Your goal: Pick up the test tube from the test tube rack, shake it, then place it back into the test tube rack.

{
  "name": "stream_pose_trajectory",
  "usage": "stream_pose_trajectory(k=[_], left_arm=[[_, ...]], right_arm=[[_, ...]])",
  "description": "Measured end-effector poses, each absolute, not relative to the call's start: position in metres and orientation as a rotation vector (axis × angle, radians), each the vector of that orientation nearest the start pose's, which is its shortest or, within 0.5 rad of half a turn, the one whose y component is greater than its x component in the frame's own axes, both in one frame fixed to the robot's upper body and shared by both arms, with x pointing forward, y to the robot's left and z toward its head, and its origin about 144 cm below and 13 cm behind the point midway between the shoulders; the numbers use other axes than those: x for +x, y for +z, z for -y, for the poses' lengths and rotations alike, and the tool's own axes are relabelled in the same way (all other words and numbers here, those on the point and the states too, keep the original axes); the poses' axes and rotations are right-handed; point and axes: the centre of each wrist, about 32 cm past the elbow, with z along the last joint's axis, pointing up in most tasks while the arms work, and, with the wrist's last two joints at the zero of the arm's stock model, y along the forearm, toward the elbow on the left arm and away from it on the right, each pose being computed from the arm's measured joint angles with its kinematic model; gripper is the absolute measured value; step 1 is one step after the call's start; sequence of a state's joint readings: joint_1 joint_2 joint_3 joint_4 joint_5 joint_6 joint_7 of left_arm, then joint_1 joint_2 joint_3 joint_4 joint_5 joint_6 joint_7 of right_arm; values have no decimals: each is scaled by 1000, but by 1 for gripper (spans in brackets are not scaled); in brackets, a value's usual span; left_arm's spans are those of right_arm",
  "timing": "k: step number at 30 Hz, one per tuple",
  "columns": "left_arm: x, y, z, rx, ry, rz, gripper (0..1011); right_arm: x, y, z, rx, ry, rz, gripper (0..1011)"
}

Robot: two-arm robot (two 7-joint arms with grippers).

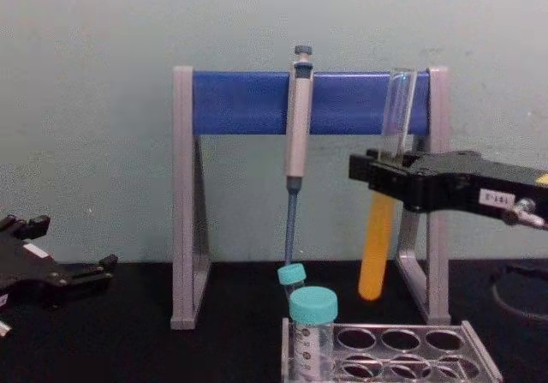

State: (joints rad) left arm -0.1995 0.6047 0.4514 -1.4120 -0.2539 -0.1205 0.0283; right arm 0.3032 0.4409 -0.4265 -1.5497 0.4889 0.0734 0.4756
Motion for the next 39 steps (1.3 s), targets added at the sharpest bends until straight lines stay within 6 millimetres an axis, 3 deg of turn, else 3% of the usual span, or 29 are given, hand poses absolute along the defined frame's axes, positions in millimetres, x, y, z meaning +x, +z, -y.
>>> stream_pose_trajectory(k=[7,39], left_arm=[[489,1140,-310,304,1248,285,1001],[489,1140,-310,304,1248,285,1001]], right_arm=[[525,1206,237,-3,-789,36,232],[525,1209,240,-15,-803,41,232]])
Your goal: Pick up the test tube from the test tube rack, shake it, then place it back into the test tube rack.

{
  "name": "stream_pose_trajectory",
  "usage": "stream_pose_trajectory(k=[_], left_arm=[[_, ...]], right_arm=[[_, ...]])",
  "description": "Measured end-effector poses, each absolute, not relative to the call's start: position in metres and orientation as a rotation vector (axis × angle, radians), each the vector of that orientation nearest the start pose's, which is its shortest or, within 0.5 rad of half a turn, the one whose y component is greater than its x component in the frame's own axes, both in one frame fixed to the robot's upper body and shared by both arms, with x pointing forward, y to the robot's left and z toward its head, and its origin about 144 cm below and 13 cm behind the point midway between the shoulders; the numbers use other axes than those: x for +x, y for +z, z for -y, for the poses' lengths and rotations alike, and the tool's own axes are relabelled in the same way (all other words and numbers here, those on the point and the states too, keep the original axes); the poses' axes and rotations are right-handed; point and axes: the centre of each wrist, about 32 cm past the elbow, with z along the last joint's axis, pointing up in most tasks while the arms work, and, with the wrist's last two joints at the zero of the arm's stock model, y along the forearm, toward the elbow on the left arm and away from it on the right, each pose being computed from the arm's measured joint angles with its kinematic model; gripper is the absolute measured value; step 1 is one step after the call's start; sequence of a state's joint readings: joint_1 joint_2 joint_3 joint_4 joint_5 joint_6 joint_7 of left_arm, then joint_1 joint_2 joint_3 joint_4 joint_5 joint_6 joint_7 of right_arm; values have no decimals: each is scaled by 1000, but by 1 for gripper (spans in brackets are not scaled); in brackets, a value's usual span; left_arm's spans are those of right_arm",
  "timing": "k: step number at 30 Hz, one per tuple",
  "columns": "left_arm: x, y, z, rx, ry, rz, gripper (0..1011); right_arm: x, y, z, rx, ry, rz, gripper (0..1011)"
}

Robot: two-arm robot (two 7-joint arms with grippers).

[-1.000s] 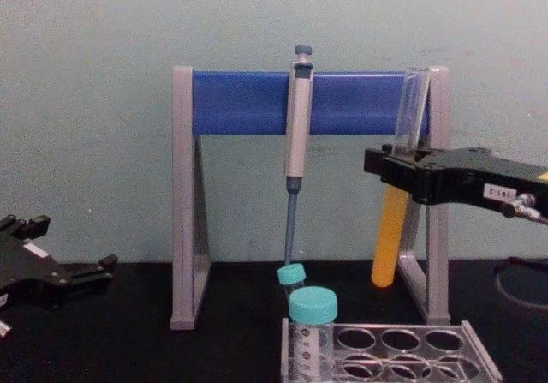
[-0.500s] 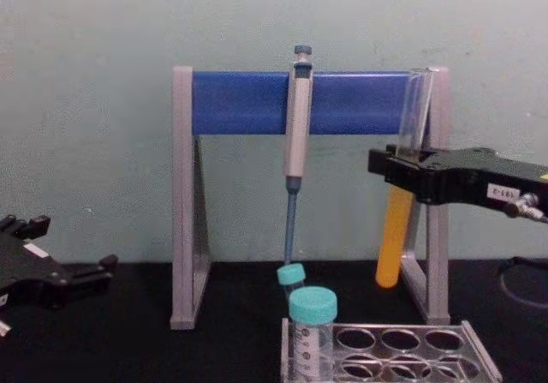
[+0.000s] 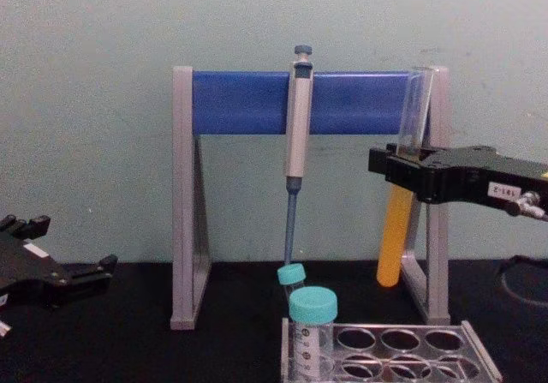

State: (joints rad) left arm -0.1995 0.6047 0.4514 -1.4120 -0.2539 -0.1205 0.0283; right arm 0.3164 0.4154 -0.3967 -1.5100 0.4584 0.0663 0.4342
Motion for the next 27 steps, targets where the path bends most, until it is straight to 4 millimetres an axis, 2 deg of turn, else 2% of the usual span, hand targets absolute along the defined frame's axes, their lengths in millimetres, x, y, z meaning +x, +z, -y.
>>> stream_pose_trajectory(k=[27], left_arm=[[489,1140,-310,304,1248,285,1001]], right_arm=[[523,1209,239,-15,-800,39,232]])
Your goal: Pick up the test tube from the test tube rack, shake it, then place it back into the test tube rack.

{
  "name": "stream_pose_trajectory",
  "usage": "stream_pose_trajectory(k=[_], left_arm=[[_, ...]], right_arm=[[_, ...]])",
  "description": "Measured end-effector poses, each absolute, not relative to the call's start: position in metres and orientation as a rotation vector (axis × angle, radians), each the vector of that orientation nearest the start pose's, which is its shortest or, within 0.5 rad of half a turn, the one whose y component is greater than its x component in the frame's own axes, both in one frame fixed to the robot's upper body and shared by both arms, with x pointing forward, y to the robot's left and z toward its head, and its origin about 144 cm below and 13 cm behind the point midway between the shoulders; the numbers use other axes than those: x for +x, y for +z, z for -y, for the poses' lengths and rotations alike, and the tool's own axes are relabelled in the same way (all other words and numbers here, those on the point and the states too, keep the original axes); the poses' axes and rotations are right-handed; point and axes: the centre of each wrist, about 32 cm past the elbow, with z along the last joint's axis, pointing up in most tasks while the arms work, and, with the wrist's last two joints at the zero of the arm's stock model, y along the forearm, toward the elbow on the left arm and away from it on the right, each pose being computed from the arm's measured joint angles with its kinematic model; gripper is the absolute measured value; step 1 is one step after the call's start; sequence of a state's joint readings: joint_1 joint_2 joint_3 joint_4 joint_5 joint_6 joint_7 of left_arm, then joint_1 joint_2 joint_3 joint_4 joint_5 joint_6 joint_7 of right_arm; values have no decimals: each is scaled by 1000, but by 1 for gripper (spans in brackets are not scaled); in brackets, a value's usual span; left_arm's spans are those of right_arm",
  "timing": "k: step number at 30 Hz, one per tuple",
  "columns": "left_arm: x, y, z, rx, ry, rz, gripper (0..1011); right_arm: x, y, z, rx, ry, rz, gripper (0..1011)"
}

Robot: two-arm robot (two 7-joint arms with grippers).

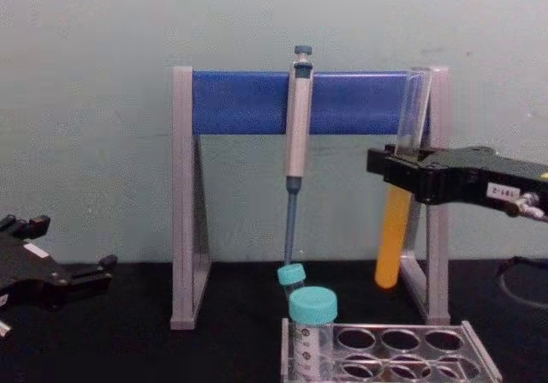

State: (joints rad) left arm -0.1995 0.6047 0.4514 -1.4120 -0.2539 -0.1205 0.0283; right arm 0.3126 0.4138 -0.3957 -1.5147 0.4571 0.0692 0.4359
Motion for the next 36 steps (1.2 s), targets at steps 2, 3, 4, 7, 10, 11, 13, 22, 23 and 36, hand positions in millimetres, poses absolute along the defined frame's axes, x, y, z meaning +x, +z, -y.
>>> stream_pose_trajectory(k=[2,3,4,7,10,11,13,22,23,36], left_arm=[[489,1140,-310,304,1248,285,1001],[489,1140,-310,304,1248,285,1001],[489,1140,-310,304,1248,285,1001],[489,1140,-310,304,1248,285,1002],[489,1140,-310,304,1248,285,1001],[489,1140,-310,305,1248,285,1001],[489,1140,-310,304,1248,285,1001],[489,1140,-310,304,1248,285,1002],[489,1140,-310,304,1248,285,1001],[489,1140,-310,304,1248,285,1001]], right_arm=[[523,1209,239,-15,-800,38,232],[523,1209,239,-14,-800,38,232],[523,1209,239,-14,-800,39,232],[523,1209,239,-14,-799,39,232],[523,1209,239,-13,-798,39,232],[523,1209,239,-13,-798,39,232],[524,1209,239,-13,-798,39,232],[523,1209,239,-13,-797,39,232],[523,1209,239,-13,-797,40,232],[510,1218,244,-50,-759,53,232]])
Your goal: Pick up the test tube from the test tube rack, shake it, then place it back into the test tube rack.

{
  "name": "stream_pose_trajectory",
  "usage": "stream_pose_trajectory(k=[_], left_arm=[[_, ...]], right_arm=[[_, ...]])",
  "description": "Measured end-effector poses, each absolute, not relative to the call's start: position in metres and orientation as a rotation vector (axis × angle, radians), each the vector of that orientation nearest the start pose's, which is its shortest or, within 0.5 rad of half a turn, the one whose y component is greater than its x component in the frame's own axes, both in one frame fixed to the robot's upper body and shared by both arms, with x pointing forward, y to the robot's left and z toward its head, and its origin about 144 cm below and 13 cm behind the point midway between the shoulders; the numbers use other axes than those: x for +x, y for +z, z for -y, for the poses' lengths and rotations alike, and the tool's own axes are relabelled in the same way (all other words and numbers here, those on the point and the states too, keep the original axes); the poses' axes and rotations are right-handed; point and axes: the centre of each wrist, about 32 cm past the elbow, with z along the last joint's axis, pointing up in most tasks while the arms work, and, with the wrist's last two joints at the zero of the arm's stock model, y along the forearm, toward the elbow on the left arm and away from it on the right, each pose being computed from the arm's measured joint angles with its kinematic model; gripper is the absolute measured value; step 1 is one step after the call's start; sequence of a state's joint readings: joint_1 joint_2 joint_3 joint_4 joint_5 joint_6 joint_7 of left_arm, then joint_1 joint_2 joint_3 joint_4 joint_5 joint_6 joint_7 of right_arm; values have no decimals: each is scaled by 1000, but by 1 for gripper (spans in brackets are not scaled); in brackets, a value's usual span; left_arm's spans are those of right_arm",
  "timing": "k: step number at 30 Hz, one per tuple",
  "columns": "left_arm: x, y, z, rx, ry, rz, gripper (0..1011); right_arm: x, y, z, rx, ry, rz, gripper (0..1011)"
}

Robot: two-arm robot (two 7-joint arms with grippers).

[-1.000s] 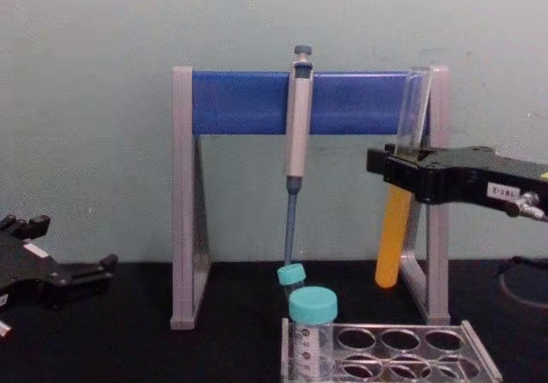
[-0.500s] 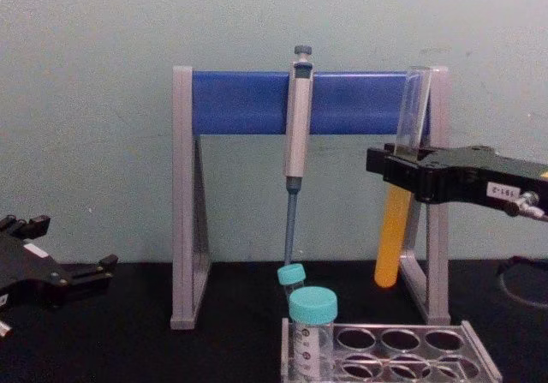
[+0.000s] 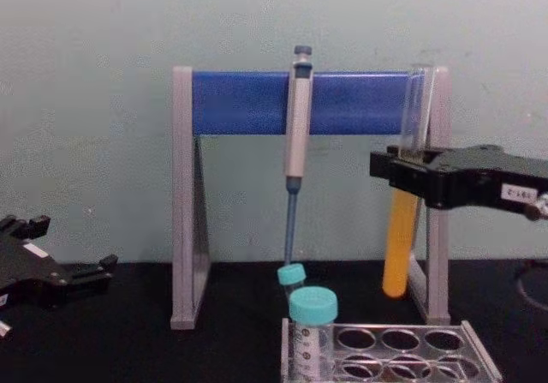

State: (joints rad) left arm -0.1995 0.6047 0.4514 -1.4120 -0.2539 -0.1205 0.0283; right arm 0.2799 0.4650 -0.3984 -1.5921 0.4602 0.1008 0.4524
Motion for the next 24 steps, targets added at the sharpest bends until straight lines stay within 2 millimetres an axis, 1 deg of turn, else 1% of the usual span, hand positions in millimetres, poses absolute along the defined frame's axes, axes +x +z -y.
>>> stream_pose_trajectory(k=[5,10,24], left_arm=[[489,1140,-310,304,1248,285,1001],[489,1140,-310,304,1248,285,1001],[489,1140,-310,304,1248,285,1001]], right_arm=[[504,1218,247,-71,-745,51,232],[501,1214,249,-94,-741,37,232],[503,1205,249,-111,-747,16,232]])
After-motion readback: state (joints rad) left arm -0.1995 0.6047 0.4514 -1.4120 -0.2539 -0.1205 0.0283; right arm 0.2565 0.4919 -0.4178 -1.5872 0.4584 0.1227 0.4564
